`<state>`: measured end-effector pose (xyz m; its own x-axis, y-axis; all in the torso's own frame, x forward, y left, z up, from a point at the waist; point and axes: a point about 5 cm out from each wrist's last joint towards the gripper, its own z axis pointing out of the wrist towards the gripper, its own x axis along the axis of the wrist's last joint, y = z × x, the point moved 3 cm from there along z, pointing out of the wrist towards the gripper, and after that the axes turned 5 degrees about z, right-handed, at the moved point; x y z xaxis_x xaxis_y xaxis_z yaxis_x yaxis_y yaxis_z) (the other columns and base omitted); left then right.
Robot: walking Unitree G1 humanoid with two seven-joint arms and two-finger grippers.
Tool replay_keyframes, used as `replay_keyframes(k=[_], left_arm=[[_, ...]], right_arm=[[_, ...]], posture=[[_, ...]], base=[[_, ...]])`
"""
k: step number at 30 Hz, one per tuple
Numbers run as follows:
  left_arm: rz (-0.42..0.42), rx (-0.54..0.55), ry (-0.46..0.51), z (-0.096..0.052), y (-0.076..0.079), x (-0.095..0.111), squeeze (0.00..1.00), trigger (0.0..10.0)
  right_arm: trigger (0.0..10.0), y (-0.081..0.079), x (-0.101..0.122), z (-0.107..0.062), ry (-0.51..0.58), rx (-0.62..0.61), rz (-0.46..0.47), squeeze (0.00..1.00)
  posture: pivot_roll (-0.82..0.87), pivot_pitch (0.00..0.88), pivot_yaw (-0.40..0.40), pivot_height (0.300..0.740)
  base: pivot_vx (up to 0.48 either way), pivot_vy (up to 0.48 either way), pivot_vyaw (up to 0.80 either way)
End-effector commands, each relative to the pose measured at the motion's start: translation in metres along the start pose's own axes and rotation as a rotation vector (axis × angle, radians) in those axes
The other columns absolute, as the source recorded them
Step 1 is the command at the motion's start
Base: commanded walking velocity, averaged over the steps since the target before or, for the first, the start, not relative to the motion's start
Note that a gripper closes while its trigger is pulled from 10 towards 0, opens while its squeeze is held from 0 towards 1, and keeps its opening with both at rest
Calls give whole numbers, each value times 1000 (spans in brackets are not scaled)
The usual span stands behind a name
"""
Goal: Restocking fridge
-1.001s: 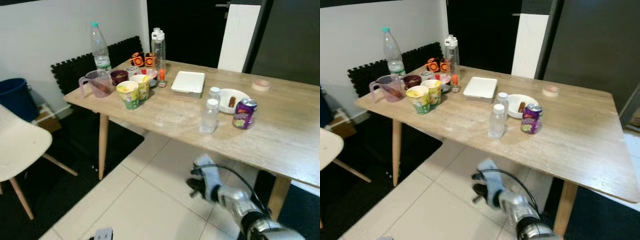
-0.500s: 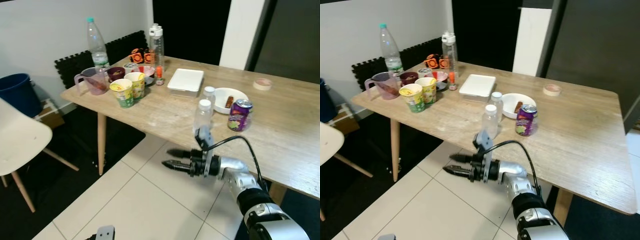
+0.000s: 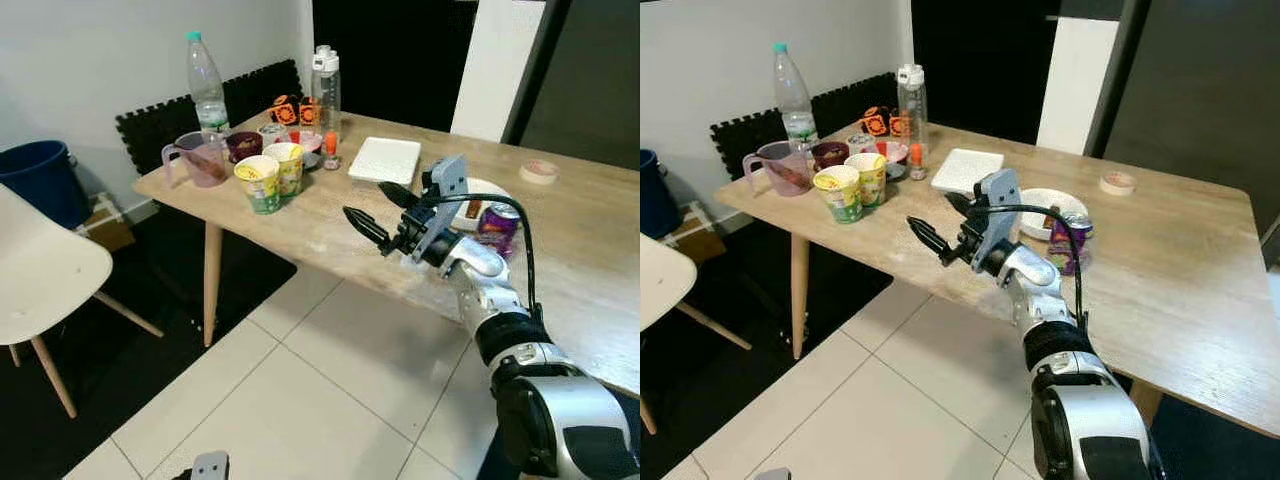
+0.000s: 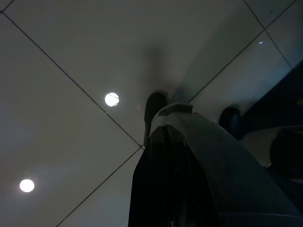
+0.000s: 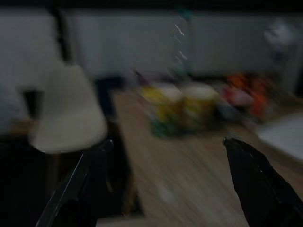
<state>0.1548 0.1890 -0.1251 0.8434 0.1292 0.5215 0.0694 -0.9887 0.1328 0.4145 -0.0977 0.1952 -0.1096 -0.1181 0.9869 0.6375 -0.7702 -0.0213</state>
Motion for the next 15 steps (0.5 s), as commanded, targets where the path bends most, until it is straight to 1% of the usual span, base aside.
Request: replay_keyframes(k=[1, 2, 3, 4, 5, 6, 8, 9, 10, 11, 12, 13, 14, 15], left_arm=[[-1, 5, -4, -1, -1, -3, 0, 10000], [-1, 5, -4, -1, -1, -3, 0, 10000], [-5, 4, -1, -1, 0, -3, 0, 10000], [-5, 4, -1, -1, 0, -3, 0, 10000], [-6, 4, 0, -1, 0, -3, 0, 10000], [-6, 4, 0, -1, 0, -3, 0, 10000], [-15, 7, 3, -1, 0, -3, 0, 10000], [-15, 7, 3, -1, 0, -3, 0, 10000], [-18, 7, 3, -1, 1, -3, 0, 10000], [-18, 7, 3, -1, 1, -3, 0, 10000], [-21, 7, 4, -1, 1, -3, 0, 10000], [-21, 7, 4, -1, 1, -3, 0, 10000], [-22, 5, 4, 0, 2, -4, 0, 10000], [-22, 5, 4, 0, 2, -4, 0, 10000]], right_arm=[[10000, 11, 8, 4, -40, -80, -61, 322], [10000, 11, 8, 4, -40, -80, -61, 322], [10000, 28, 11, 3, -103, -204, -127, 0], [10000, 28, 11, 3, -103, -204, -127, 0], [10000, 34, 13, 1, -119, -248, -147, 0], [10000, 34, 13, 1, -119, -248, -147, 0], [10000, 48, 18, -4, -128, -339, -163, 0], [10000, 48, 18, -4, -128, -339, -163, 0], [10000, 56, 20, -8, -137, -384, -168, 0], [10000, 56, 20, -8, -137, -384, -168, 0], [10000, 62, 22, -11, -145, -417, -173, 0], [10000, 62, 22, -11, -145, -417, -173, 0], [10000, 67, 20, -16, -156, -451, -161, 0], [10000, 67, 20, -16, -156, -451, -161, 0]], posture=[[-26, 0, 16, 740], [-26, 0, 16, 740], [-10, 0, 4, 740], [-10, 0, 4, 740], [-10, 0, 4, 740], [-10, 0, 4, 740], [-4, 0, -2, 740], [-4, 0, -2, 740], [2, 0, -7, 740], [2, 0, -7, 740], [11, 0, -12, 740], [11, 0, -12, 740], [15, 0, -15, 740], [15, 0, -15, 740]], base=[[0, 0, 0], [0, 0, 0], [0, 0, 0], [0, 0, 0], [0, 0, 0], [0, 0, 0], [0, 0, 0], [0, 0, 0], [0, 0, 0], [0, 0, 0], [0, 0, 0], [0, 0, 0], [0, 0, 0], [0, 0, 0]])
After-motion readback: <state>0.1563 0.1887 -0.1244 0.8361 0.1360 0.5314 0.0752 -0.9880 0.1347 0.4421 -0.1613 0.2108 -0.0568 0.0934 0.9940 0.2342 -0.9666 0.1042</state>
